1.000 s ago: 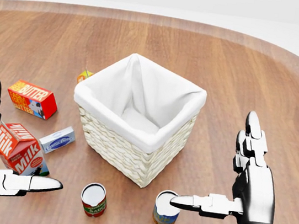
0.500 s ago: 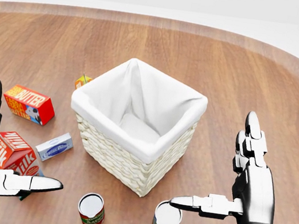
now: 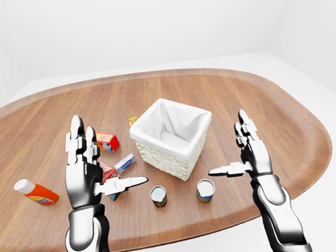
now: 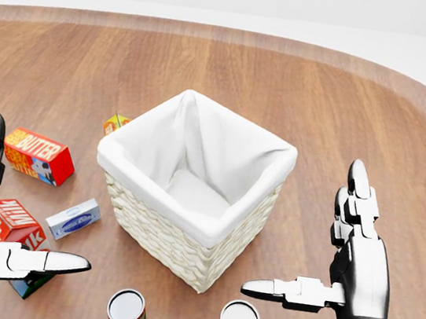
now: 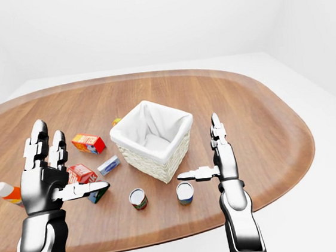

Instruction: Pick up the alphabet soup, and put it in the basket.

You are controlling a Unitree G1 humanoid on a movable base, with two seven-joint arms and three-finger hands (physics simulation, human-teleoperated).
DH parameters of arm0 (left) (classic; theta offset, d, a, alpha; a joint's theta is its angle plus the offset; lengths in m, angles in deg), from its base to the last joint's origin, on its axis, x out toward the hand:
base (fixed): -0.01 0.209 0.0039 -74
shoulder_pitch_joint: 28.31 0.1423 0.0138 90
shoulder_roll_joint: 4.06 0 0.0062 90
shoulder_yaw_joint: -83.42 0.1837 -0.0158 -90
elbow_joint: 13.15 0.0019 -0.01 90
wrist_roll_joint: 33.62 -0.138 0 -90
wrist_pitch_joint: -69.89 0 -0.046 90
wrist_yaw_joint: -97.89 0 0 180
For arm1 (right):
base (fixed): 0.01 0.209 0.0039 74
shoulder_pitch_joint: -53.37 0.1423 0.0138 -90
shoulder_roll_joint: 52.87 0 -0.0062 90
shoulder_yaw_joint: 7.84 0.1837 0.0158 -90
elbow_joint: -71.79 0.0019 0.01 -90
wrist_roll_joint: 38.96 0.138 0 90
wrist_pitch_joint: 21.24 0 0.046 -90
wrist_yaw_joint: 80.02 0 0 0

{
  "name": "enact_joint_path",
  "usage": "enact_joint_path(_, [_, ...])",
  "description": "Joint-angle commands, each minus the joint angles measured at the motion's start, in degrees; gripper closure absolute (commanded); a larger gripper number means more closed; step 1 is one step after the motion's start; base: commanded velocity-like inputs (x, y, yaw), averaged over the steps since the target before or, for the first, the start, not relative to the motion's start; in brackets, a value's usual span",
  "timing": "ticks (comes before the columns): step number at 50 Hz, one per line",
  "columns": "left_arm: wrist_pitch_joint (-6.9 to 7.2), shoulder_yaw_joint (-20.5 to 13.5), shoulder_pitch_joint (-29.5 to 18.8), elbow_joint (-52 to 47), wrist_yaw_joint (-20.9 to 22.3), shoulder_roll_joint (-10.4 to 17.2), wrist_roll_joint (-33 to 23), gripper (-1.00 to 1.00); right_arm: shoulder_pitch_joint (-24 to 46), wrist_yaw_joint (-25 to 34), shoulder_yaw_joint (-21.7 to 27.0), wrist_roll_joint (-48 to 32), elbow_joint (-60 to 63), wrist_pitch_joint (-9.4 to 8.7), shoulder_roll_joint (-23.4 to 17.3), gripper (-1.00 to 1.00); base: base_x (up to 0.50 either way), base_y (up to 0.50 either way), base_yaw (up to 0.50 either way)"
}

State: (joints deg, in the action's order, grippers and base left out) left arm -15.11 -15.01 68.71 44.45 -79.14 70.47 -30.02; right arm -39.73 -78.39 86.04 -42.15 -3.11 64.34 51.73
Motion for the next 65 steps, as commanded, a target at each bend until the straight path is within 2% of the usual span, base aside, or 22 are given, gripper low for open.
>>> enact_joint_path(1, [0.0, 0.2, 0.0, 0.4, 0.0, 0.0, -0.1, -1.0, 0.1, 0.0, 0.0, -0.2, -0.6, 0.36, 0.0, -1.0, 0.07, 0.0, 0.0])
enact_joint_path(14, [0.0, 0.3, 0.0, -0.1, -0.2, 0.0, -0.2, -1.0, 0.0, -0.2, -0.4, -0.7, -1.1, 0.93, 0.0, -1.0, 0.07, 0.0, 0.0])
enact_joint_path(29, [0.0, 0.2, 0.2, -0.2, -0.2, -0.1, -0.1, -1.0, -0.2, -0.3, -0.6, -1.3, -0.9, 0.41, 0.1, -1.0, 0.01, 0.0, 0.0])
enact_joint_path(41, [0.0, 0.1, -0.2, 0.2, -0.2, 0.0, -0.1, -1.0, 0.7, -1.4, -0.6, -2.8, -3.5, 1.23, -0.1, -1.0, 0.0, 0.0, 0.0])
enact_joint_path(48, [0.0, 0.0, -0.3, 0.4, -0.2, 0.1, -0.1, -1.0, 1.8, -2.7, -0.7, -5.5, -6.4, -0.58, -0.5, -1.0, 0.0, 0.0, 0.0])
enact_joint_path(65, [0.0, 0.1, 0.0, 0.4, -0.1, 0.0, -0.1, -1.0, 3.2, -4.4, -1.1, -10.5, -14.5, -0.58, -1.1, -1.0, 0.0, 0.0, 0.0])
